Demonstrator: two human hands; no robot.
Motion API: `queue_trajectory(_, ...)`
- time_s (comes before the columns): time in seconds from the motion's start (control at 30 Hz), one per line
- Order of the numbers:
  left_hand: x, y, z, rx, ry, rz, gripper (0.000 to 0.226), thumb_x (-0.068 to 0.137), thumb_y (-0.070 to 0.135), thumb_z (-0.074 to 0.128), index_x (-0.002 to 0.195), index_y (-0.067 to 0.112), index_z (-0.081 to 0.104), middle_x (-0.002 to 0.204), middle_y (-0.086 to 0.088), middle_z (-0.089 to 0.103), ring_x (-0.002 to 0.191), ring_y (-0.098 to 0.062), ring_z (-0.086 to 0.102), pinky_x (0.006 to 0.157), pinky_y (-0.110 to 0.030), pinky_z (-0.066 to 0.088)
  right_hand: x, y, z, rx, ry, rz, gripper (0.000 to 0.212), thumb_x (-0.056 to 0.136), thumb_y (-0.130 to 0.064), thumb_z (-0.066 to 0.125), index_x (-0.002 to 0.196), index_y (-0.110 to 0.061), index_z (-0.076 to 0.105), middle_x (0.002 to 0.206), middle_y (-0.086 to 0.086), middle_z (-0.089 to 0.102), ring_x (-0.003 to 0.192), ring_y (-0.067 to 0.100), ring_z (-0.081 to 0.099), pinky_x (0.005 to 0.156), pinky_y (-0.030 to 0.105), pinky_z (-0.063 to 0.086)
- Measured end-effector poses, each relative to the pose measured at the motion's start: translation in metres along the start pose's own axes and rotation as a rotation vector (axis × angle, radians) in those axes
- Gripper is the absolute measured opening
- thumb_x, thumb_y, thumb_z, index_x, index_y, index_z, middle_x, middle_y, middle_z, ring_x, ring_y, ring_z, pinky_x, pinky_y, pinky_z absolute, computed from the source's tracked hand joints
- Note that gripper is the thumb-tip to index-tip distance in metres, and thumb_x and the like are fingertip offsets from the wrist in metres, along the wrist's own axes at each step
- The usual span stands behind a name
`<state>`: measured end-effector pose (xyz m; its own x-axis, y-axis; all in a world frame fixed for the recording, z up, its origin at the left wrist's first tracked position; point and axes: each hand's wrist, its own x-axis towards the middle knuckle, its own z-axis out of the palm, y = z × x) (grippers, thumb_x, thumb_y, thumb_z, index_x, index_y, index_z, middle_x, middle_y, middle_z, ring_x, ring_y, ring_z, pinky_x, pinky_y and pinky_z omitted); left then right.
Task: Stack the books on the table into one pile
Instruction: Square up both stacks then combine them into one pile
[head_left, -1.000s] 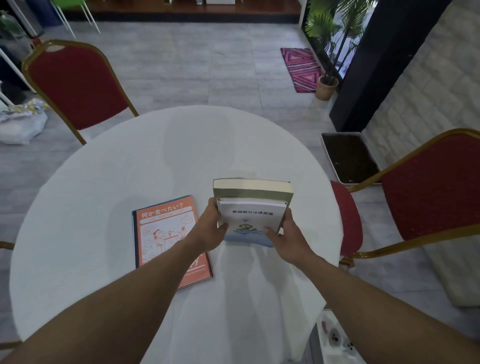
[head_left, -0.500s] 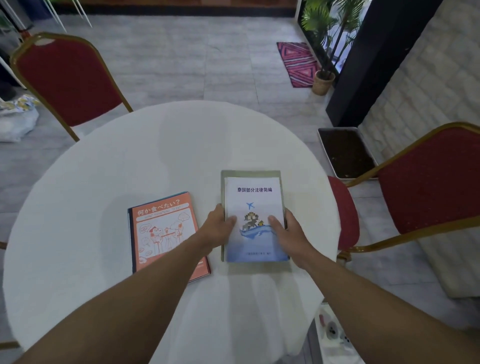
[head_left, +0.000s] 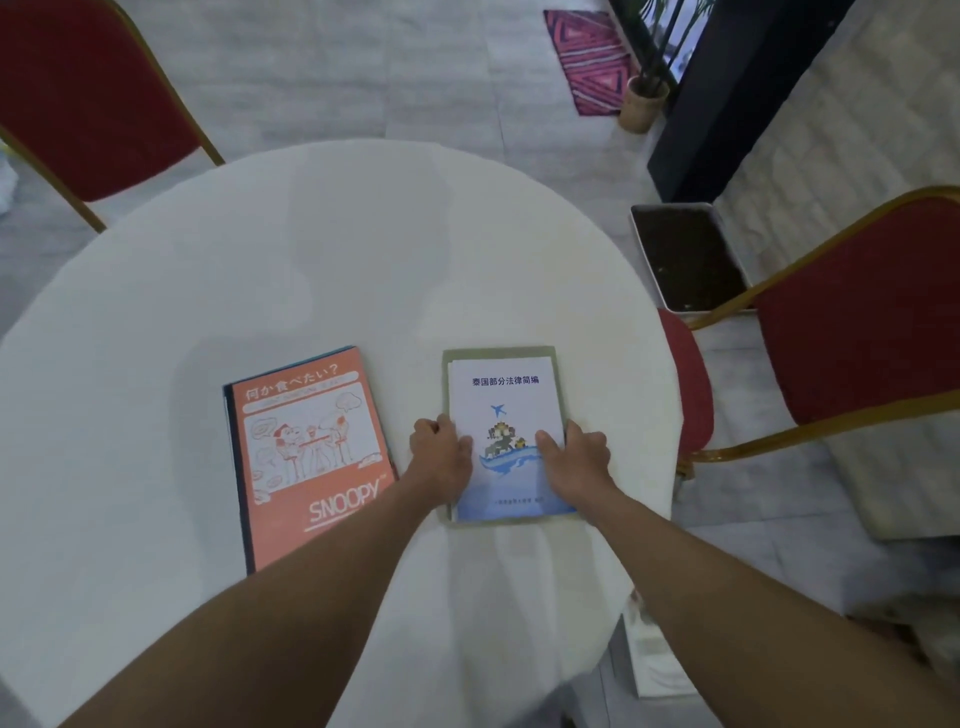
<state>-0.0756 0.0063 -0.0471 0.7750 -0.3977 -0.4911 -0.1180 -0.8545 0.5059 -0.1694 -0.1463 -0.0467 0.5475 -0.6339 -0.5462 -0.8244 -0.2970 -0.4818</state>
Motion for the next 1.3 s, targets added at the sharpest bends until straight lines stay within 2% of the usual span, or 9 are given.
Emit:
queue_trajectory(0.2, 0.003, -0.004, -0.01, 0.004, -0.08, 0.025, 0.041, 0.103, 0.025, 0.035, 0.131, -0.005, 0.038, 0.136, -0.026, 0.035, 0.126, -0.041, 0.042, 0.106, -0.039, 0.035, 0.008, -0.005, -0.003, -0.127, -0.049, 0.029, 0.059, 0.101, -0.048, 0.039, 0.138, -0.003, 0.047, 0.143, 0.024, 0.038, 0.135, 0.04, 0.038, 0.11, 0.044, 0.036)
queue_trajectory(0.3, -0.001, -0.016, -0.023, -0.057, -0.042, 0.079, 0.04, 0.102, 0.022, 0.037, 0.133, -0.003, 0.039, 0.135, -0.025, 0.041, 0.126, -0.038, 0.044, 0.104, -0.038, 0.038, 0.001, -0.017, 0.001, -0.198, 0.092, 0.003, 0.059, 0.099, -0.049, 0.041, 0.139, -0.006, 0.045, 0.147, 0.017, 0.037, 0.136, 0.037, 0.035, 0.108, 0.046, 0.032)
queue_trajectory(0.43, -0.011, -0.046, -0.055, -0.099, 0.153, 0.043, 0.052, 0.101, 0.026, 0.044, 0.145, 0.002, 0.035, 0.142, -0.021, 0.041, 0.132, -0.034, 0.04, 0.111, -0.041, 0.033, -0.013, -0.05, 0.013, -0.172, 0.266, -0.243, 0.057, 0.097, -0.045, 0.049, 0.145, -0.015, 0.042, 0.147, 0.009, 0.037, 0.136, 0.031, 0.033, 0.108, 0.045, 0.029)
queue_trajectory(0.7, -0.036, -0.146, -0.094, 0.033, 0.312, -0.322, 0.055, 0.092, 0.034, 0.053, 0.136, 0.004, 0.038, 0.137, -0.019, 0.038, 0.126, -0.033, 0.04, 0.1, -0.042, 0.043, -0.037, -0.126, 0.078, -0.118, -0.16, -0.544, 0.052, 0.096, -0.032, 0.061, 0.143, -0.012, 0.05, 0.14, 0.011, 0.05, 0.126, 0.026, 0.055, 0.107, 0.035, 0.042)
queue_trajectory(0.8, -0.043, -0.169, -0.092, 0.023, 0.317, -0.435, 0.055, 0.09, 0.035, 0.055, 0.132, 0.004, 0.038, 0.133, -0.017, 0.038, 0.122, -0.032, 0.042, 0.095, -0.039, 0.045, -0.041, -0.136, 0.103, -0.231, -0.283, -0.429, 0.066, 0.092, -0.041, 0.063, 0.146, -0.009, 0.044, 0.145, 0.013, 0.047, 0.128, 0.028, 0.054, 0.105, 0.038, 0.045)
queue_trajectory(0.9, -0.044, -0.176, -0.089, -0.04, 0.299, -0.511, 0.052, 0.093, 0.036, 0.052, 0.131, 0.003, 0.038, 0.132, -0.019, 0.041, 0.12, -0.032, 0.045, 0.094, -0.039, 0.046, -0.045, -0.138, 0.121, -0.258, -0.3, -0.36, 0.055, 0.084, -0.04, 0.07, 0.127, -0.008, 0.056, 0.128, 0.012, 0.059, 0.108, 0.027, 0.064, 0.089, 0.037, 0.055)
queue_trajectory(1.0, -0.042, -0.178, -0.089, -0.121, 0.302, -0.551, 0.049, 0.093, 0.035, 0.054, 0.129, 0.005, 0.041, 0.131, -0.018, 0.043, 0.119, -0.031, 0.048, 0.095, -0.038, 0.046, -0.046, -0.143, 0.13, -0.235, -0.271, -0.293, 0.057, 0.077, -0.036, 0.077, 0.123, -0.008, 0.058, 0.123, 0.011, 0.062, 0.104, 0.027, 0.067, 0.083, 0.035, 0.056)
queue_trajectory(1.17, -0.036, -0.184, -0.102, -0.73, 0.282, -0.606, 0.047, 0.089, 0.026, 0.061, 0.129, 0.011, 0.043, 0.126, -0.015, 0.053, 0.104, -0.032, 0.062, 0.082, -0.047, 0.058, -0.04, -0.154, 0.131, -0.091, -0.355, -0.131, 0.05, 0.077, -0.023, 0.083, 0.118, -0.005, 0.063, 0.114, 0.01, 0.072, 0.095, 0.025, 0.073, 0.085, 0.039, 0.061)
queue_trajectory(1.3, -0.03, -0.181, -0.114, -0.979, 0.272, -0.507, 0.024, 0.097, 0.026, 0.054, 0.118, 0.019, 0.044, 0.108, -0.008, 0.066, 0.084, -0.023, 0.069, 0.059, -0.034, 0.058, -0.036, -0.157, 0.132, -0.011, -0.367, -0.063, 0.046, 0.076, -0.019, 0.083, 0.114, -0.006, 0.062, 0.102, 0.008, 0.073, 0.084, 0.023, 0.074, 0.08, 0.038, 0.063)
